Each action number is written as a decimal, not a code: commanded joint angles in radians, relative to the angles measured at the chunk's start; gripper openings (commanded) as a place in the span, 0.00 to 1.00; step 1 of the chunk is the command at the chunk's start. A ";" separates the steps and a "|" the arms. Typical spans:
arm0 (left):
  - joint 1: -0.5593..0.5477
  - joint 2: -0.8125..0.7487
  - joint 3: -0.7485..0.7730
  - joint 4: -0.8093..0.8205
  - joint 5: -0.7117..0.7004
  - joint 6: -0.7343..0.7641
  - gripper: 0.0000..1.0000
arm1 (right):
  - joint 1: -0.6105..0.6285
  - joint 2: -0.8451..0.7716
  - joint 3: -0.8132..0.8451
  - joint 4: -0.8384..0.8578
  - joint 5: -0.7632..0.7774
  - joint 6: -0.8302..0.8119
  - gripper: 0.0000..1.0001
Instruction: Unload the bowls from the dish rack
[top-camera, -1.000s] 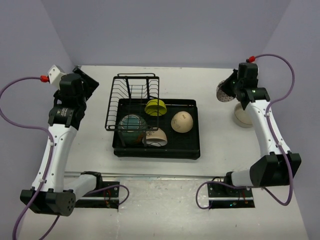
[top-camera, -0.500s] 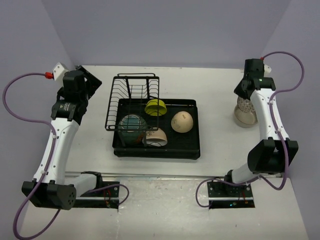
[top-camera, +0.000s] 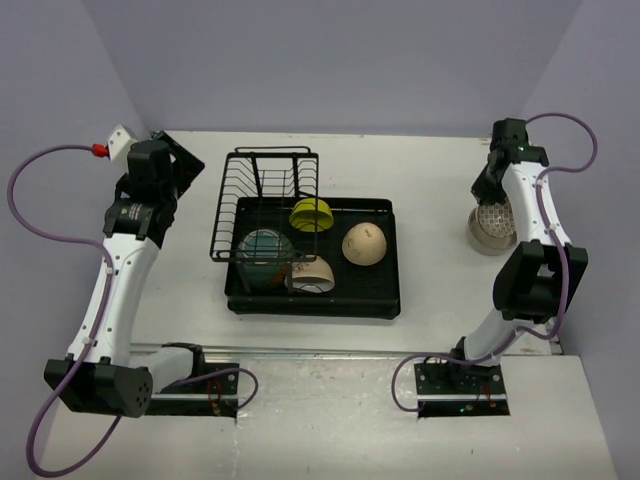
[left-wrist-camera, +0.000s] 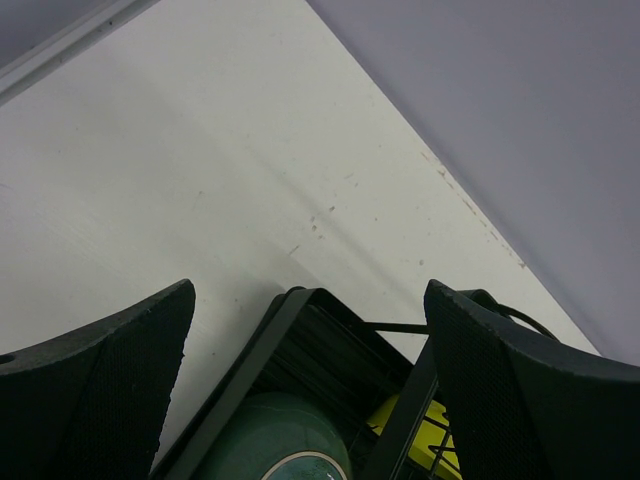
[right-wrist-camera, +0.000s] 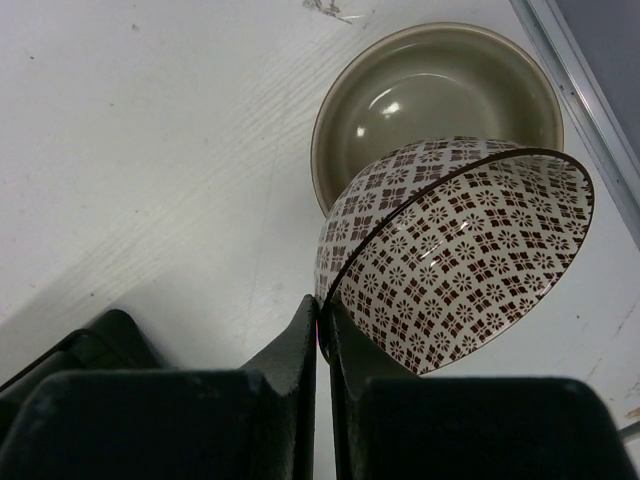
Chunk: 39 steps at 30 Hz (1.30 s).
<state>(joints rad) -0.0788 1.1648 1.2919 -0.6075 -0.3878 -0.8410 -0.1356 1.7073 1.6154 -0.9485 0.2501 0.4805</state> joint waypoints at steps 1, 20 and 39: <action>0.010 0.006 0.030 0.031 0.004 0.023 0.95 | -0.025 -0.002 0.037 -0.001 -0.012 -0.037 0.00; 0.019 0.013 0.021 0.035 -0.019 0.026 0.95 | -0.068 0.207 0.142 -0.029 -0.031 -0.095 0.00; 0.030 0.015 0.030 0.028 -0.019 0.017 0.95 | -0.068 0.298 0.120 -0.016 -0.037 -0.085 0.00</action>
<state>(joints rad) -0.0589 1.1862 1.2926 -0.6018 -0.3965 -0.8413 -0.2031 2.0136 1.7340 -0.9791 0.2062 0.4099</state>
